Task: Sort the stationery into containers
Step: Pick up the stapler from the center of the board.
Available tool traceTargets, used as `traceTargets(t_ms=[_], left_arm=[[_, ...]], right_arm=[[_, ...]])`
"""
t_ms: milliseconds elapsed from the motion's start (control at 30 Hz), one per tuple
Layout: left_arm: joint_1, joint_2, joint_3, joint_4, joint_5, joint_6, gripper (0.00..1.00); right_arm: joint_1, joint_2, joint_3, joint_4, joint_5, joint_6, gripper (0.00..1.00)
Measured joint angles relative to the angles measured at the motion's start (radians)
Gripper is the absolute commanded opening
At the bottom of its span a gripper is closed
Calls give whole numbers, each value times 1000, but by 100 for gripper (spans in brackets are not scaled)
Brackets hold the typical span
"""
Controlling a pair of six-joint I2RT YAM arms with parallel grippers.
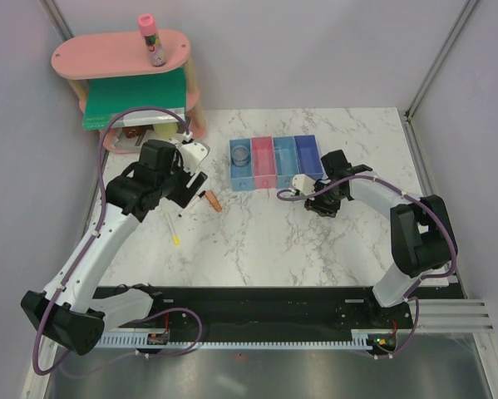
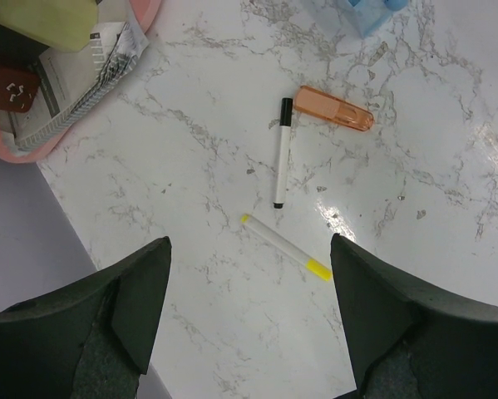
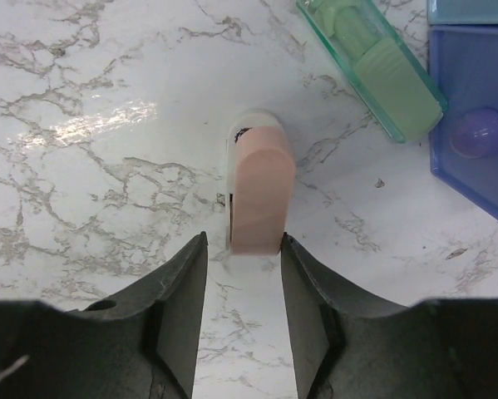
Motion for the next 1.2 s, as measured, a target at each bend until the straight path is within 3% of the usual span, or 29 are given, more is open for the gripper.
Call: traceTargets(t_ms=[133,433,567,767,1200], left_arm=[[0,0,2,-1,0,0,84],[0,0,4,-5,2,0,84],[0,0,4,-8,4,0,84],[0,-1,4,-11,4,0,84],[0,-12,-8,-12,4,0,84]], right_arm=[[8,0,0,2,4,5,49],[12,14,0,42,5,22,36],[13,19,8,39,6,29,21],[18,21,13,34,10,35,7],[93,-74,63,-79,-60,135,8]])
